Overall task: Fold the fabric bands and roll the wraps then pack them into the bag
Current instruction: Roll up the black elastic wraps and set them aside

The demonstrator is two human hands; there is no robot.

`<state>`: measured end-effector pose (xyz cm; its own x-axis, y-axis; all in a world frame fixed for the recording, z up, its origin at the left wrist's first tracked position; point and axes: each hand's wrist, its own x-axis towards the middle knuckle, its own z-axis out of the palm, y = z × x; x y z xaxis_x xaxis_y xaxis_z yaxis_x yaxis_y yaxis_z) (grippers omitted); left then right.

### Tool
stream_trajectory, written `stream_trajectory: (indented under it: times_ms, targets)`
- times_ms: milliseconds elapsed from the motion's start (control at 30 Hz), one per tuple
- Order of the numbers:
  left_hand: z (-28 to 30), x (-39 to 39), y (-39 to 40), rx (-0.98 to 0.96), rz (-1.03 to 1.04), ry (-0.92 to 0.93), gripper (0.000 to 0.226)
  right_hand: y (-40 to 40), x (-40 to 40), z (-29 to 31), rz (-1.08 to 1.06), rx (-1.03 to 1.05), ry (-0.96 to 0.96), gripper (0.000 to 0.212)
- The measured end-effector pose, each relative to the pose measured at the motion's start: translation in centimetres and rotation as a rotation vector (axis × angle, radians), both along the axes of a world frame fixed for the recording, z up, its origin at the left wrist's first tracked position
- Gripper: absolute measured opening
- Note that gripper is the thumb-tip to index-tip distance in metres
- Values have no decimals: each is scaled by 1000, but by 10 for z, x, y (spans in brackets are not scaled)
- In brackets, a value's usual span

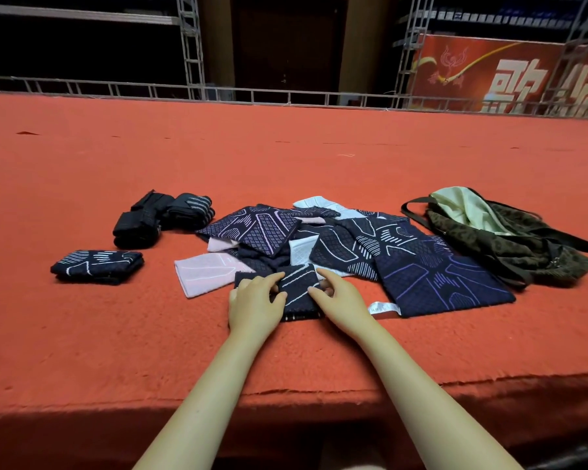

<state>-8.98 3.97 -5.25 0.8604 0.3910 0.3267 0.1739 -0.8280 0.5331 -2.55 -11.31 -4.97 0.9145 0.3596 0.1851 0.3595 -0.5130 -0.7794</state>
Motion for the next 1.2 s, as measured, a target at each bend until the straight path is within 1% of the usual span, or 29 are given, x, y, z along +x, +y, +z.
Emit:
stream_trajectory:
  times_ms: [67,200,267,333,433,500,600,700,800,867,967,1033,1100,1200]
  targets:
    - [-1,1,0,13,3,10,41,3,3,3,-37,-20,38,46]
    - [-2,1,0,28,-2,17,41,7,1,2,-63,-43,-20,42]
    - [-2,0,-1,34,-4,10,41,6,0,-1,-66,33,-10,43]
    - [-3,0,-2,7,-19,-35,40,6,1,-1,-65,164,23,42]
    - [-5,-1,-5,-59,-133,-164,45,5,3,-3,-94,375,53,39]
    - [-6,-1,-7,-40,-207,-218,49,5,3,-2,-110,484,57,37]
    - [-7,0,-8,17,-259,-232,47,4,-1,-1,-104,564,21,36]
    - [-5,-3,-7,-11,-318,-222,45,5,-6,1,-86,589,6,36]
    - [0,-6,-9,-98,-307,-131,55,6,-10,2,28,565,47,32]
    - [1,-7,-10,-198,-290,-114,55,7,-12,2,111,556,85,33]
    - [3,-5,-9,-426,-273,-164,48,8,-13,2,215,579,126,28]
    - [5,-4,-8,-594,-248,-176,43,9,-13,0,260,571,124,30]
    - [4,-1,-6,-654,-225,-209,39,10,-13,-1,297,531,100,35]
    - [1,2,-5,-674,-197,-228,37,11,-14,-2,338,438,46,36]
